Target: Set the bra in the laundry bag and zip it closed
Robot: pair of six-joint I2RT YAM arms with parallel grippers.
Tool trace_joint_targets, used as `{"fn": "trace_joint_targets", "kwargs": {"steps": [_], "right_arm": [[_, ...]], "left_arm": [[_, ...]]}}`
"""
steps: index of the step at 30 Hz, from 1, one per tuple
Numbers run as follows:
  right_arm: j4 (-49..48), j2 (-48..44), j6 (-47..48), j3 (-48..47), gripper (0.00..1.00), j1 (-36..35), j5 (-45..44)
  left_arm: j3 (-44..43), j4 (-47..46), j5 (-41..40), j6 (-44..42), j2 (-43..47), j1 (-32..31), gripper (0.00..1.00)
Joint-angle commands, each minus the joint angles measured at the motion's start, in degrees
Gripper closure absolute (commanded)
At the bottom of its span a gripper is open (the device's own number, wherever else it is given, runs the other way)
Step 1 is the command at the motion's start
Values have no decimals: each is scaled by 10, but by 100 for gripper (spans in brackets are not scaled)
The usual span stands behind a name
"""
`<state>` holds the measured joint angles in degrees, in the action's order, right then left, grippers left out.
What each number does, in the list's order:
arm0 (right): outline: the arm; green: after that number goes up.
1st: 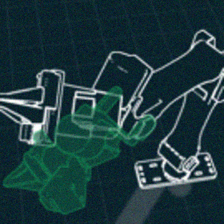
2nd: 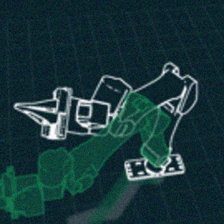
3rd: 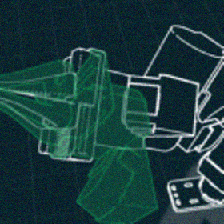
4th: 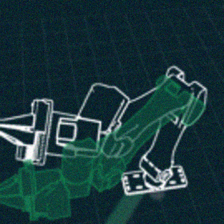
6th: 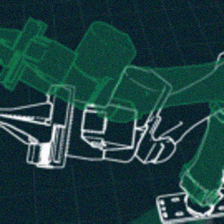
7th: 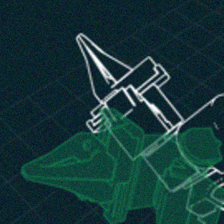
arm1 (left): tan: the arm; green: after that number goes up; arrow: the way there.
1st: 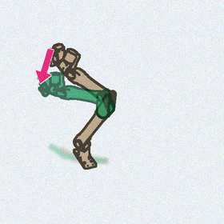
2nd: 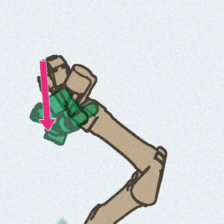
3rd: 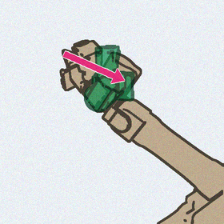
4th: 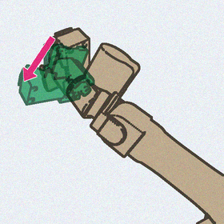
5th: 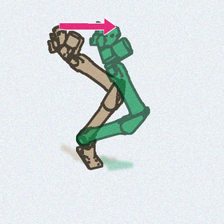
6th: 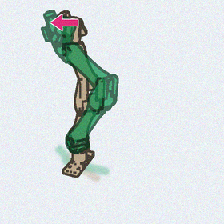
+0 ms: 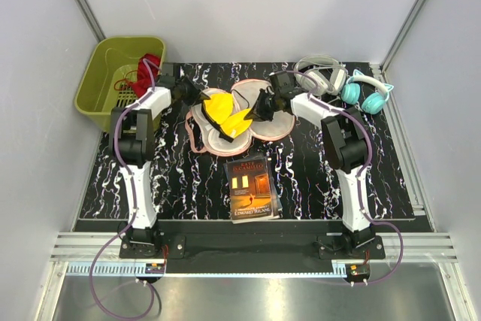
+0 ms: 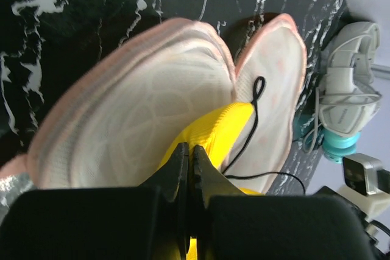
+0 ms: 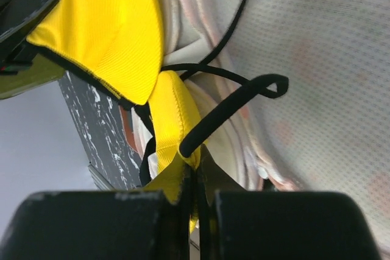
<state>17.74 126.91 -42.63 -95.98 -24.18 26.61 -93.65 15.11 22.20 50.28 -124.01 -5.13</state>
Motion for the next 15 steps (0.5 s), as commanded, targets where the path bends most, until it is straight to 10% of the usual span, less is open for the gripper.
{"fn": "trace_joint_targets", "kwargs": {"steps": [1, 15], "right_arm": [[-48, -12, -15, -1, 100, -22, 9], [-75, -9, -11, 34, 97, -36, 10]], "left_arm": [[-65, 31, 23, -42, -35, 7, 100], [-116, 49, 7, -53, -81, 9, 98]]}}
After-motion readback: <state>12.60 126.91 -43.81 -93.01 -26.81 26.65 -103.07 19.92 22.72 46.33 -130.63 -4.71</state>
